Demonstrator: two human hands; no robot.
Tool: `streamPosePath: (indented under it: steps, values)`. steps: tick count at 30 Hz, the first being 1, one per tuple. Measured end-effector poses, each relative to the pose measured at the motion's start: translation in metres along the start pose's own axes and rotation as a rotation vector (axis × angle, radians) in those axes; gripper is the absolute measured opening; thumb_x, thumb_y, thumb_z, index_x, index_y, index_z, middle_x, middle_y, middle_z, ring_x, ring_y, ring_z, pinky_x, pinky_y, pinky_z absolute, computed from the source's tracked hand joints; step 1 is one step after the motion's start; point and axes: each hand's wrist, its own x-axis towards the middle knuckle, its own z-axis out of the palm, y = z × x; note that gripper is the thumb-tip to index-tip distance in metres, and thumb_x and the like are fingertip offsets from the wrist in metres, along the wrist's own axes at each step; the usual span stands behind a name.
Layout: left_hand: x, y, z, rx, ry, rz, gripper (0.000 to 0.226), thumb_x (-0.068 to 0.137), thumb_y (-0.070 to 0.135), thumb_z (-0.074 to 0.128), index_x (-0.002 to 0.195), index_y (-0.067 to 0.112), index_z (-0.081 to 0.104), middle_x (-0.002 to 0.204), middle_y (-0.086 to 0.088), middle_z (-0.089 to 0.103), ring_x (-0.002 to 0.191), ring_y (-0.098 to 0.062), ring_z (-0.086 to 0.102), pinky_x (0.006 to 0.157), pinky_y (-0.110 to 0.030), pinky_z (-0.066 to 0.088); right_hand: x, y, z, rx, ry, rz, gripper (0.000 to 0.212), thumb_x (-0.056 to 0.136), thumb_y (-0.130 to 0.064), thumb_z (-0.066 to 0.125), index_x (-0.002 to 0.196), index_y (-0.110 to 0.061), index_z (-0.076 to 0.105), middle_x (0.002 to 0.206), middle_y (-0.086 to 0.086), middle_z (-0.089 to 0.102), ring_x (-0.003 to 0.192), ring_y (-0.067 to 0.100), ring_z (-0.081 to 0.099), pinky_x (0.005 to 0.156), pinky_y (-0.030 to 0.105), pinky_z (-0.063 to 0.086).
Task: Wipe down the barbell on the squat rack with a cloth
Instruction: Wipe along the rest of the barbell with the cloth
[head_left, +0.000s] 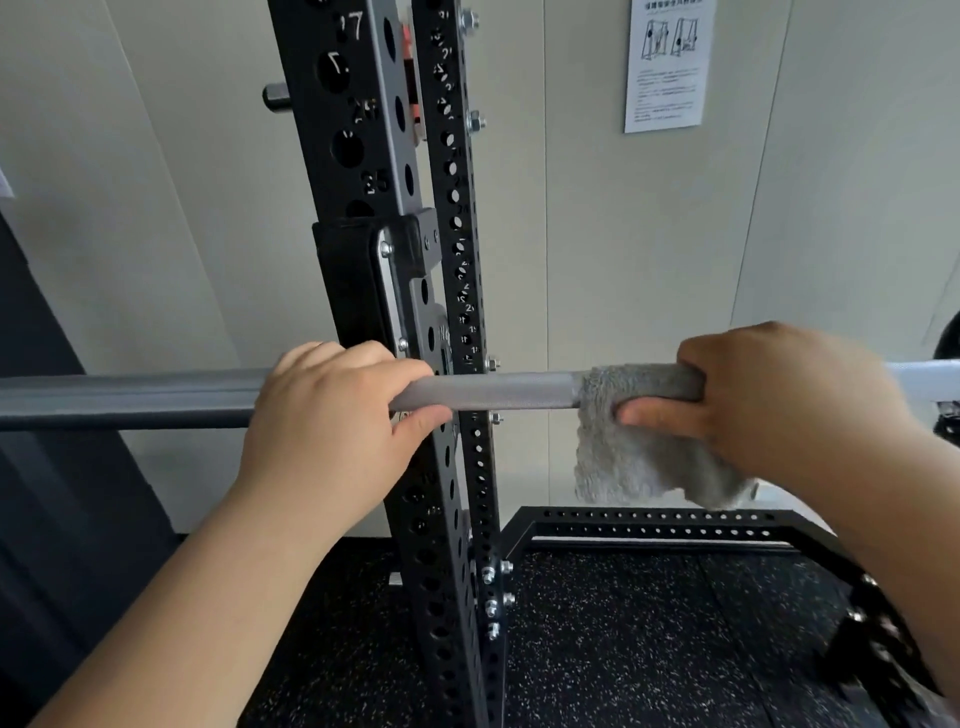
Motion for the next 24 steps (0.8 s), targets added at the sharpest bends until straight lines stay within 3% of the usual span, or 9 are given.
streamPosePath:
  steps: [4, 8, 10, 13, 15, 17, 20, 22, 24]
  values:
    - [0.001, 0.013, -0.011, 0.023, -0.1, -0.04, 0.052, 0.087, 0.076, 0.034, 0.103, 0.041, 0.068, 0.088, 0.018, 0.062, 0.086, -0.018, 0.053, 0.092, -0.04, 0.043, 0.0, -0.017, 0.012, -0.087, 0.168, -0.121, 0.087, 0.073, -0.101, 0.005, 0.07, -0.024, 0.045, 0.059, -0.009, 0.049, 0.051, 0.016, 0.052, 0.06, 0.025, 0.044]
    - [0.012, 0.063, -0.004, -0.012, -0.153, 0.115, 0.058, 0.089, 0.07, 0.042, 0.135, 0.038, 0.057, 0.117, 0.017, 0.063, 0.112, -0.014, 0.056, 0.102, -0.038, 0.045, 0.005, -0.04, 0.027, -0.025, 0.39, -0.247, 0.078, 0.087, -0.09, 0.024, 0.074, -0.02, 0.055, 0.059, -0.004, 0.051, 0.048, 0.021, 0.053, 0.058, 0.028, 0.03]
    - [0.02, 0.077, 0.005, -0.044, -0.176, 0.156, 0.056, 0.089, 0.071, 0.04, 0.127, 0.033, 0.055, 0.11, 0.015, 0.061, 0.107, -0.013, 0.058, 0.094, -0.036, 0.046, 0.005, -0.04, 0.027, -0.021, 0.384, -0.251, 0.074, 0.087, -0.087, 0.027, 0.074, -0.02, 0.054, 0.059, -0.006, 0.05, 0.048, 0.023, 0.054, 0.055, 0.027, 0.025]
    - [0.022, 0.071, 0.021, -0.04, -0.123, 0.188, 0.064, 0.093, 0.077, 0.022, 0.118, 0.029, 0.056, 0.1, 0.015, 0.062, 0.095, -0.015, 0.06, 0.082, -0.036, 0.044, -0.003, -0.015, 0.015, 0.02, 0.311, -0.189, 0.077, 0.082, -0.095, 0.012, 0.075, -0.024, 0.044, 0.064, -0.009, 0.051, 0.056, 0.021, 0.054, 0.049, 0.026, 0.025]
    - [0.02, 0.068, 0.027, -0.036, -0.074, 0.204, 0.07, 0.097, 0.078, 0.01, 0.113, 0.029, 0.056, 0.093, 0.014, 0.059, 0.087, -0.015, 0.058, 0.077, -0.036, 0.042, -0.012, 0.012, 0.011, 0.006, 0.24, -0.085, 0.081, 0.073, -0.098, 0.008, 0.071, -0.024, 0.039, 0.065, -0.008, 0.051, 0.059, 0.018, 0.053, 0.05, 0.026, 0.035]
    - [0.021, 0.072, 0.029, -0.033, -0.023, 0.179, 0.069, 0.098, 0.077, 0.005, 0.102, 0.028, 0.054, 0.084, 0.013, 0.055, 0.078, -0.018, 0.056, 0.073, -0.037, 0.042, -0.018, 0.028, 0.007, 0.032, 0.253, -0.021, 0.084, 0.077, -0.098, 0.006, 0.066, -0.023, 0.041, 0.06, -0.008, 0.049, 0.055, 0.018, 0.05, 0.055, 0.03, 0.044]
    - [0.027, 0.085, 0.03, -0.01, 0.048, 0.118, 0.061, 0.1, 0.07, 0.001, 0.083, 0.028, 0.042, 0.072, 0.01, 0.052, 0.068, -0.021, 0.054, 0.066, -0.036, 0.038, -0.018, 0.016, 0.014, -0.016, 0.318, -0.034, 0.077, 0.092, -0.084, 0.009, 0.07, -0.022, 0.048, 0.065, -0.004, 0.052, 0.063, 0.022, 0.049, 0.073, 0.038, 0.046]
    - [0.027, 0.099, 0.034, -0.013, 0.076, 0.073, 0.056, 0.105, 0.061, 0.01, 0.082, 0.028, 0.049, 0.074, 0.008, 0.058, 0.071, -0.023, 0.056, 0.069, -0.038, 0.04, -0.018, -0.007, 0.019, -0.014, 0.328, -0.105, 0.063, 0.099, -0.069, 0.018, 0.085, -0.023, 0.06, 0.078, -0.002, 0.061, 0.071, 0.025, 0.058, 0.081, 0.04, 0.046]
    - [0.026, 0.11, 0.038, -0.015, 0.108, 0.044, 0.054, 0.108, 0.051, 0.018, 0.086, 0.025, 0.06, 0.078, 0.007, 0.063, 0.074, -0.026, 0.058, 0.073, -0.04, 0.041, -0.017, -0.018, 0.026, 0.004, 0.36, -0.167, 0.054, 0.1, -0.064, 0.028, 0.095, -0.024, 0.065, 0.081, -0.003, 0.063, 0.071, 0.028, 0.061, 0.076, 0.039, 0.045]
